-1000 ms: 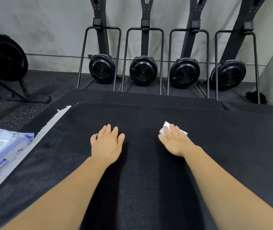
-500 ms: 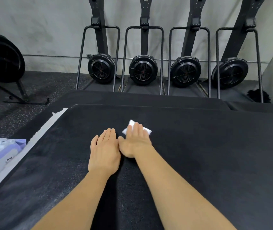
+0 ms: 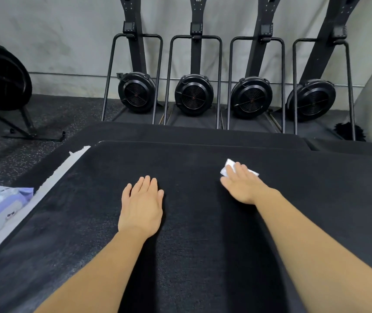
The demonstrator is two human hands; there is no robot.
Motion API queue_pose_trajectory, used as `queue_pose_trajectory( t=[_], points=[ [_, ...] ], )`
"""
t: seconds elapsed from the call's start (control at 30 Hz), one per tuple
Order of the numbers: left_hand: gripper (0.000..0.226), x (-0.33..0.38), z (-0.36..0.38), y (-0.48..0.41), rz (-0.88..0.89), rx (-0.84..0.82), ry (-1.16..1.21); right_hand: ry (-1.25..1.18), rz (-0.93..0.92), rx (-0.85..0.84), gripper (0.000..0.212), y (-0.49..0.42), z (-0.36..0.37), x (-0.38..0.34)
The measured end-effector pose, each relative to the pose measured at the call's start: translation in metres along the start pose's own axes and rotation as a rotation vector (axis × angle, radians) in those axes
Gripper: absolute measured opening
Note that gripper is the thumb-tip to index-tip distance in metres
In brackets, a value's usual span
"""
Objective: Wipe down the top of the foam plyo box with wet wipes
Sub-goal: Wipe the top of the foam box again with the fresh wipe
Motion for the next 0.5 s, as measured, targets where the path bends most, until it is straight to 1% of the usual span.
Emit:
queue_pose_trajectory(
  t=[0.1,0.2,0.27,0.33,0.43,0.5],
  points=[
    [0.051,0.0,0.002,-0.001,0.003,-0.009,-0.007,-0.031,0.103,-0.016,0.059,-0.005,0.0,0.014],
    [0.049,0.001,0.002,-0.001,0.013,-0.003,-0.011,-0.03,0.144,0.051,0.065,-0.011,0.003,-0.006],
    [0.048,0.001,0.004,-0.002,0.015,-0.002,-0.008,-0.024,0.098,0.102,0.063,-0.015,0.008,-0.034],
    [0.047,0.001,0.005,-0.003,0.014,0.006,-0.008,-0.022,0.033,0.108,0.062,-0.021,0.018,-0.069],
    [0.046,0.0,0.005,-0.004,0.014,0.016,-0.008,-0.033,-0.07,0.062,0.062,-0.03,0.034,-0.123],
    [0.05,0.0,0.006,-0.004,0.02,0.01,0.013,-0.052,-0.128,0.002,0.063,-0.034,0.045,-0.151]
  ],
)
Point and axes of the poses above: each hand's wrist, its own y-axis away from the middle knuckle, its own z-axis out of the palm, x = y × z, the point moved 9 cm from there along -y, towards the middle knuckle, and after that the axes turned 10 degrees about -y, right-handed, at the moved point
